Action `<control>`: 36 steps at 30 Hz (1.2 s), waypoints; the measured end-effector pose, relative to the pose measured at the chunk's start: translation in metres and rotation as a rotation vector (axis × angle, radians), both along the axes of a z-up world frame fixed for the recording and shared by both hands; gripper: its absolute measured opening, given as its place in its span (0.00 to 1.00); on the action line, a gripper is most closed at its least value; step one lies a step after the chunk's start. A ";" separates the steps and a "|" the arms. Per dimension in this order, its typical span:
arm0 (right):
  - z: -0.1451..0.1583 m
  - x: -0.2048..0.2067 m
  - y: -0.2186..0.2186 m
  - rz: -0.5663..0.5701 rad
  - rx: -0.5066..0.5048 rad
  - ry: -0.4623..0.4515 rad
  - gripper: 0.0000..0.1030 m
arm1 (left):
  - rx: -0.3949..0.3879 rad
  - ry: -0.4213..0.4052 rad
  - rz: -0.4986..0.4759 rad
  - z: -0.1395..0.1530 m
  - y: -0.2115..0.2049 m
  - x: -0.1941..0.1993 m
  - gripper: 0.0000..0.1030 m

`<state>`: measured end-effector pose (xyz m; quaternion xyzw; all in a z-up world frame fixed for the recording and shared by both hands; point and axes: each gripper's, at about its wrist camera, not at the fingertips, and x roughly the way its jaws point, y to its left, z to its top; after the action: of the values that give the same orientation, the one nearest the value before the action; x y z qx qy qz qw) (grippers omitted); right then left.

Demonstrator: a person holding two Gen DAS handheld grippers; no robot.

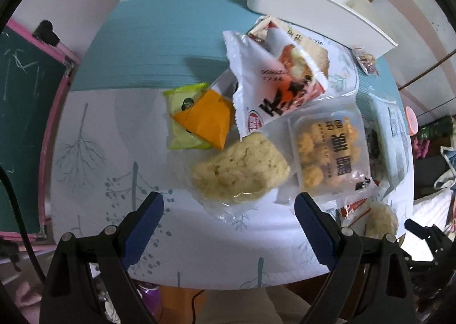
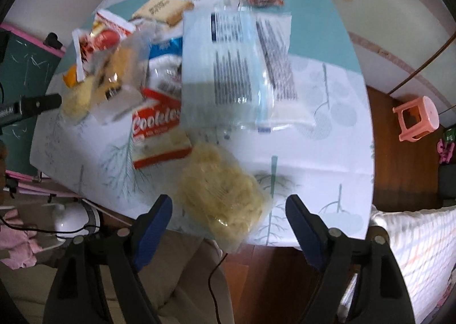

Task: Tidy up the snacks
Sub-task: 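Grasp a clear bag of puffed crackers with each gripper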

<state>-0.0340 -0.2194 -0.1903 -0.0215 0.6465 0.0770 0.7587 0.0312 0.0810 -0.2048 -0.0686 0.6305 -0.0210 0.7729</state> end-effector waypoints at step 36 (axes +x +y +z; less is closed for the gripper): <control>-0.010 0.010 0.019 0.210 0.041 0.004 0.42 | 0.176 0.045 -0.357 -0.036 -0.043 0.020 0.54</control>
<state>-0.0238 -0.2006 -0.2005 -0.0735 0.6403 0.1691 0.7456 0.0517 0.0378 -0.2410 0.1118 0.6491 -0.1008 0.7456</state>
